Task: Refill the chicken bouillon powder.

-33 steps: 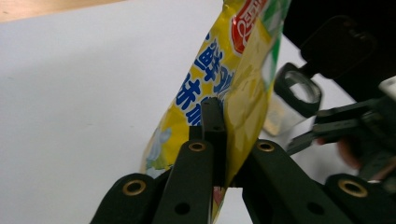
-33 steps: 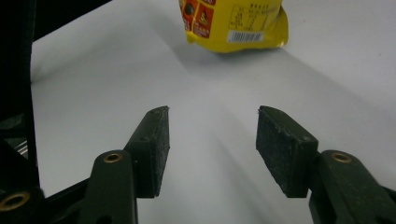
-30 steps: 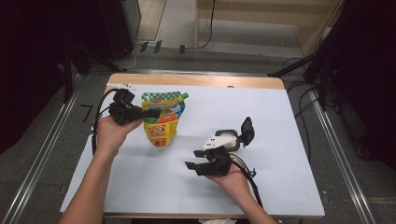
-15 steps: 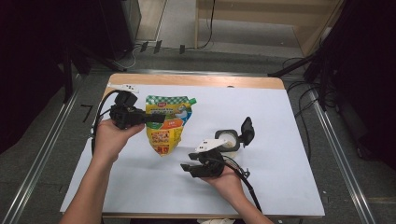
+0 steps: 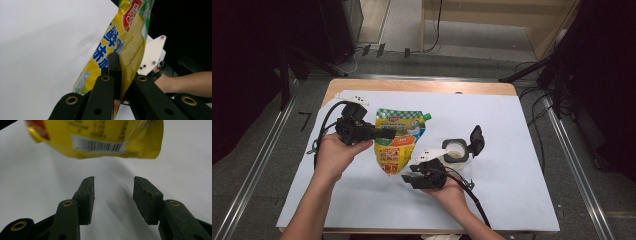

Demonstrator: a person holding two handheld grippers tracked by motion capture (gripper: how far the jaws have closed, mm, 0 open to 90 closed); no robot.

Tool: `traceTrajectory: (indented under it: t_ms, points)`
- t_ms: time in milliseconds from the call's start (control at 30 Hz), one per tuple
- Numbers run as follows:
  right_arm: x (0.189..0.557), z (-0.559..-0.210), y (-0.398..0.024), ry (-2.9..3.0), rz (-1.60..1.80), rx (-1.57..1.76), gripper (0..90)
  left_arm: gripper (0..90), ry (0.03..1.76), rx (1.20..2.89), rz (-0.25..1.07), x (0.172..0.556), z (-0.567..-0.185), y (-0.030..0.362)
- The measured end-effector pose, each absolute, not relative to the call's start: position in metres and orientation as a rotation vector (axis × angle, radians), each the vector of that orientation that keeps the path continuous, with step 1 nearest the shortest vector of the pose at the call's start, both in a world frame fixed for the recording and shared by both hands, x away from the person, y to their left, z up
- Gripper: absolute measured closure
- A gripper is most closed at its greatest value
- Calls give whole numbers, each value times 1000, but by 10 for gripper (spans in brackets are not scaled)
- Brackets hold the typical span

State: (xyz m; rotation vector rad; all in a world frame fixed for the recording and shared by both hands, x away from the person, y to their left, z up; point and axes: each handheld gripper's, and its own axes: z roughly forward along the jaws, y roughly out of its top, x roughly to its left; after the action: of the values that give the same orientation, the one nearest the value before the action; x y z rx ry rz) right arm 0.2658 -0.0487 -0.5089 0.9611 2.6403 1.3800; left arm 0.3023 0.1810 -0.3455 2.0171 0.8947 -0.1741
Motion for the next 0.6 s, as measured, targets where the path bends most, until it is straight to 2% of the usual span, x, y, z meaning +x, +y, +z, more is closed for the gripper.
traceTrajectory:
  t_ms: [333, 600]
  points:
    - [265, -515, -49, 2555, 1416, 1022, 532, 900, 850, 2031, -179, 289, -335, 168]
    - [264, -521, -56, 2466, 1485, 1042, 532, 900, 822, 1990, -259, 285, -328, 169]
